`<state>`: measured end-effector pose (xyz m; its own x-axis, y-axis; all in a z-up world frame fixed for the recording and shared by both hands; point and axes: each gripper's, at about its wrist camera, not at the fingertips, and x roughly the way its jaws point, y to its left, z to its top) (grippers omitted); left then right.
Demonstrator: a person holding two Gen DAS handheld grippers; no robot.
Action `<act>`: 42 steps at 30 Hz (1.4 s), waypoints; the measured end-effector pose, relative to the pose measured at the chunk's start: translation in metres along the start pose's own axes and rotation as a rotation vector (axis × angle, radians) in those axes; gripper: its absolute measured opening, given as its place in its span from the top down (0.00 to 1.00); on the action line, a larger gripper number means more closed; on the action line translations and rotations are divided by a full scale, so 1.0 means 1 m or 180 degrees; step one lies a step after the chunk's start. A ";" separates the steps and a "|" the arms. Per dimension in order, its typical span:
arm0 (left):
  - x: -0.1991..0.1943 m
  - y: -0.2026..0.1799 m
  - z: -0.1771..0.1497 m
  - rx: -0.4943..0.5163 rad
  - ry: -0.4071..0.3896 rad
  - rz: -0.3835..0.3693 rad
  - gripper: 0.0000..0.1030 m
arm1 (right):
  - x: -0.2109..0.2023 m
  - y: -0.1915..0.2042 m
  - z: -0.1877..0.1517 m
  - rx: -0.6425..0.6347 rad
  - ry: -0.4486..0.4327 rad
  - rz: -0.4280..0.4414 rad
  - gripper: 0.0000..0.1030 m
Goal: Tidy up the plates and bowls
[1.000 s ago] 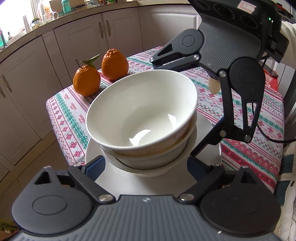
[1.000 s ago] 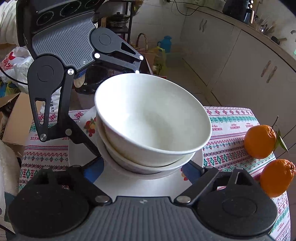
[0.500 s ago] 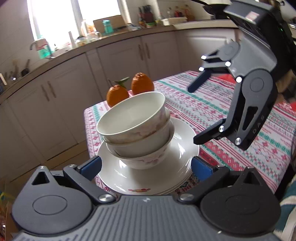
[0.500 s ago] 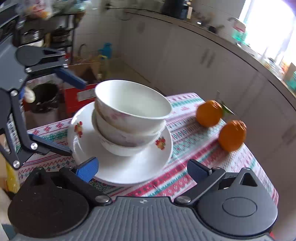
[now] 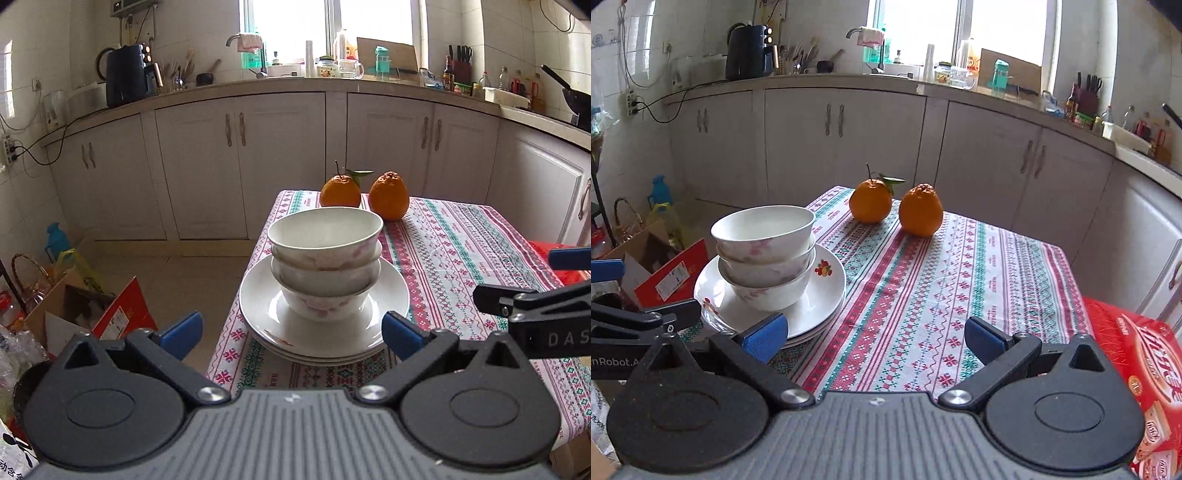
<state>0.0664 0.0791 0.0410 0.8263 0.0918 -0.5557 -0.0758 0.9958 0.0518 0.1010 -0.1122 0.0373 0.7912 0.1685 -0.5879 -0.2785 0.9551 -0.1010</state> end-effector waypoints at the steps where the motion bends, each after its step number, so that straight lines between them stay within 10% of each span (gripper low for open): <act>1: -0.002 -0.001 0.000 -0.0007 -0.0010 0.0028 0.01 | -0.004 0.000 -0.001 0.0003 -0.0017 -0.0013 0.00; 42: -0.022 -0.008 0.001 -0.0130 -0.0090 0.0153 0.01 | -0.018 0.003 -0.002 0.0117 -0.0082 -0.0197 0.00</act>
<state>0.0493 0.0687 0.0542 0.8365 0.1399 -0.5298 -0.1380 0.9895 0.0434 0.0847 -0.1130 0.0458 0.8202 0.1148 -0.5604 -0.2089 0.9721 -0.1067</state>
